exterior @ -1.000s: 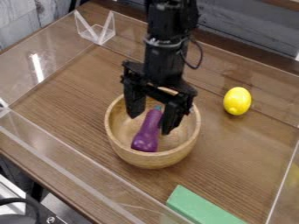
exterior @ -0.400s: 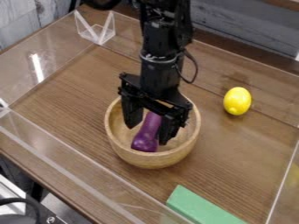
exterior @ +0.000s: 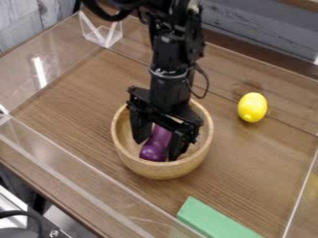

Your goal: Remove the purple eggplant from inside the brown bowl and put it on the table

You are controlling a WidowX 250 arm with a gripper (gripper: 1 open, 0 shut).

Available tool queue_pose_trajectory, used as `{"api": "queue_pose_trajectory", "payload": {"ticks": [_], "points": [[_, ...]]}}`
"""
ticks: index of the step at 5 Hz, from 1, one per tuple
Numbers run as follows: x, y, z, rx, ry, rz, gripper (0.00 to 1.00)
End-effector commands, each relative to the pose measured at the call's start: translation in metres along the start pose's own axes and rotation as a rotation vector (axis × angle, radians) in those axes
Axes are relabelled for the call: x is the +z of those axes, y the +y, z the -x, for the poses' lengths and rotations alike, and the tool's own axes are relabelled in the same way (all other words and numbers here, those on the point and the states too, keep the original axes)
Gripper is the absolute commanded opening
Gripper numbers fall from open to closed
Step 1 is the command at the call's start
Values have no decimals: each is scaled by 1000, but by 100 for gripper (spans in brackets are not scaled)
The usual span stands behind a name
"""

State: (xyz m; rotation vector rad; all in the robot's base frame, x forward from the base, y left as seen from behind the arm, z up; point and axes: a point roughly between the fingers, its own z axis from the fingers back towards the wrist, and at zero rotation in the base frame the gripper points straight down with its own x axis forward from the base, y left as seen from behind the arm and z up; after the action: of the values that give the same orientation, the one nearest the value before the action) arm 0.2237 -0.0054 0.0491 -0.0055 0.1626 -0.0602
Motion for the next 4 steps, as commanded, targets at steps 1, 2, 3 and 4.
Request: {"api": "queue_pose_trajectory", "payload": {"ticks": [1, 2, 3, 4], "points": [[2, 2, -5, 1, -26, -2, 100], [-1, 2, -5, 8, -25, 3, 100], [-3, 3, -6, 13, -26, 8, 100], [-5, 3, -6, 18, -27, 12, 100]]}}
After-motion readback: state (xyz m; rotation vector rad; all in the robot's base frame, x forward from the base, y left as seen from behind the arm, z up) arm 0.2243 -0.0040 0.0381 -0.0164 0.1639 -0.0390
